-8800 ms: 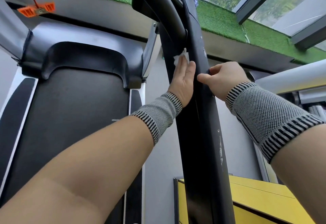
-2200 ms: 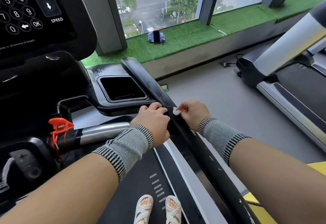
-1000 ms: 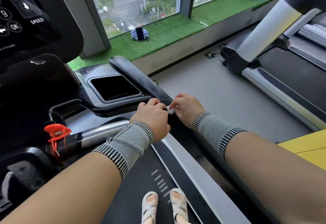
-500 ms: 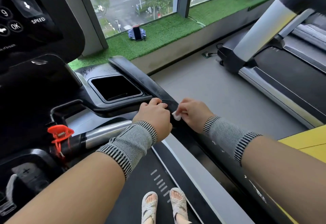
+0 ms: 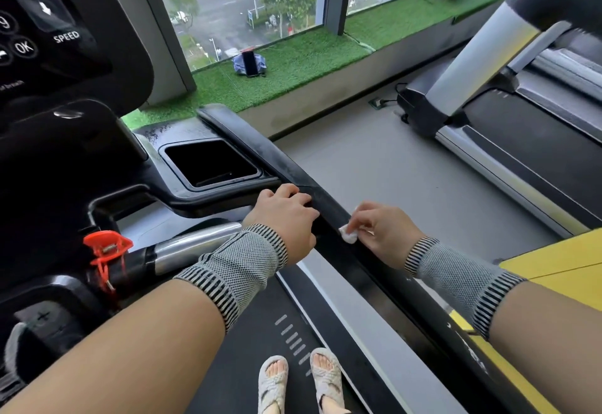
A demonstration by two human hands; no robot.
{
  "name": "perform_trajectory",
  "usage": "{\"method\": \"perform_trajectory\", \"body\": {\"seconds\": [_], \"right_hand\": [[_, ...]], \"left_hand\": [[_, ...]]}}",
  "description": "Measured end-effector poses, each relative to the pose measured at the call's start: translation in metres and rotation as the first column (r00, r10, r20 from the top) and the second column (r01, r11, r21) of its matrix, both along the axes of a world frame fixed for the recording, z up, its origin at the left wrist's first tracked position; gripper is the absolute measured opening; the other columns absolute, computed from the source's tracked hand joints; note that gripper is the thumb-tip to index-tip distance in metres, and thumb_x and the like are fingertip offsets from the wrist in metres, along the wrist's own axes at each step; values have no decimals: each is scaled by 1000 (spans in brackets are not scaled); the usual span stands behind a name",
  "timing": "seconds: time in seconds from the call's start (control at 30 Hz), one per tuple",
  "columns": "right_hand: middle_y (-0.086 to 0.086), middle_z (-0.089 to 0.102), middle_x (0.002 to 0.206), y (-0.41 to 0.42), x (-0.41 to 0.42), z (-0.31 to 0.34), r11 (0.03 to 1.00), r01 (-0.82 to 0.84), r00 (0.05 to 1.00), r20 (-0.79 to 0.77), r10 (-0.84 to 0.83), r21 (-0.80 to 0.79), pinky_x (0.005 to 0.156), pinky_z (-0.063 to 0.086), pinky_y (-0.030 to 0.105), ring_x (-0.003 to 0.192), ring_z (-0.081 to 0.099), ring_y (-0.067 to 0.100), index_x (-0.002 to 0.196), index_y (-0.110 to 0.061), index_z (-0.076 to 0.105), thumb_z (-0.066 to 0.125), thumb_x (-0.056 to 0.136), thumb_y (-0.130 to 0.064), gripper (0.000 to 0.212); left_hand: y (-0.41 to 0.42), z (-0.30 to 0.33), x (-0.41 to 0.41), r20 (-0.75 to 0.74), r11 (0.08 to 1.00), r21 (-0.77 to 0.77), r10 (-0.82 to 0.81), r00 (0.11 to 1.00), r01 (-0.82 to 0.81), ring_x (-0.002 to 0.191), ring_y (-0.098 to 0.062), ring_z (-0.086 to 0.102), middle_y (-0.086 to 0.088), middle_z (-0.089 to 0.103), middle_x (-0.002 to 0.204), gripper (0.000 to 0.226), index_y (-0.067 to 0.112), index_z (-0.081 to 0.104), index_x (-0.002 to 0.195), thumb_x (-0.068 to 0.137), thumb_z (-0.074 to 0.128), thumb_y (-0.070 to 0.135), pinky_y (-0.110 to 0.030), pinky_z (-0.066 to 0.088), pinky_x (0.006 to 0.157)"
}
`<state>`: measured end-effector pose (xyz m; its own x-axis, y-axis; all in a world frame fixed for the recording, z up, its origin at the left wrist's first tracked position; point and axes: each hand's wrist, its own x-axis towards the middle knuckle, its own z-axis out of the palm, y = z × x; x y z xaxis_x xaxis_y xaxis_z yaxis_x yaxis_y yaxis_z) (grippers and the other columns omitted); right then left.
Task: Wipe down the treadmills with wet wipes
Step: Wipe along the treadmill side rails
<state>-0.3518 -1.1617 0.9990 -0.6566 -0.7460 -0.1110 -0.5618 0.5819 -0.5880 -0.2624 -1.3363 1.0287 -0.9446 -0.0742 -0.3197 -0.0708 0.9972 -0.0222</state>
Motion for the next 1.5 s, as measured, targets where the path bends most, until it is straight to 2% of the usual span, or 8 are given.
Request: {"method": "perform_trajectory", "body": {"seconds": [0.3,0.43,0.6,0.77,0.97,1.1,1.3,1.5], "right_hand": [[0,65,94,5,3,-10,1000,-12,997,-79,13,25,77,44,20,83,62,17,84,-12,75,63,85,-5,14],[-13,58,83,20,9,-10,1000,18,999,-37,-18,-9,69,35,0,73,55,1,76,-13,74,67,82,-2,14],[1,65,98,-14,-5,-10,999,34,995,-92,-30,38,78,41,18,88,61,20,92,-11,74,60,88,-10,15],[-8,58,85,22,9,-6,996,59,997,-56,-55,72,66,34,7,82,64,20,87,-13,75,65,86,-9,10],[5,62,101,-19,-1,-9,987,121,986,-123,-109,102,84,46,31,93,59,25,104,-16,71,57,91,-19,20],[-2,55,87,12,11,-11,972,177,979,-131,-158,153,77,41,26,88,59,24,102,-17,72,58,91,-23,19],[7,60,104,-23,0,-14,963,228,966,-160,-205,142,86,43,30,99,57,24,108,-18,70,52,94,-26,24],[-2,58,93,17,20,-9,952,252,965,-114,-234,174,78,36,21,94,58,21,102,-26,72,54,93,-24,20]], "left_hand": [[0,-2,-1,20,1000,1,17,1000,-17,142,-21,17,7,32,152,49,37,39,142,93,40,42,-46,26,110],[0,-1,-1,14,1000,12,22,1000,-22,142,-20,17,8,32,152,49,38,40,141,93,41,42,-46,25,111],[1,1,0,33,1000,4,12,999,-12,143,-21,15,7,29,154,51,40,34,144,93,41,42,-46,24,112],[1,0,0,35,1000,3,-17,999,17,143,-21,14,6,28,154,52,42,32,144,93,41,41,-46,24,111],[1,-1,0,38,1000,2,-19,999,18,142,-21,15,6,27,153,52,43,32,144,93,41,42,-45,25,111],[0,-1,1,52,999,1,-34,998,34,143,-22,14,5,26,154,52,42,30,145,93,40,41,-46,24,111],[1,-2,-1,55,999,0,-43,998,43,143,-22,13,4,24,155,53,43,29,145,94,40,42,-46,23,111],[0,-2,1,48,998,1,-64,997,64,143,-22,13,2,24,155,52,41,29,145,94,39,40,-46,22,111]]}}
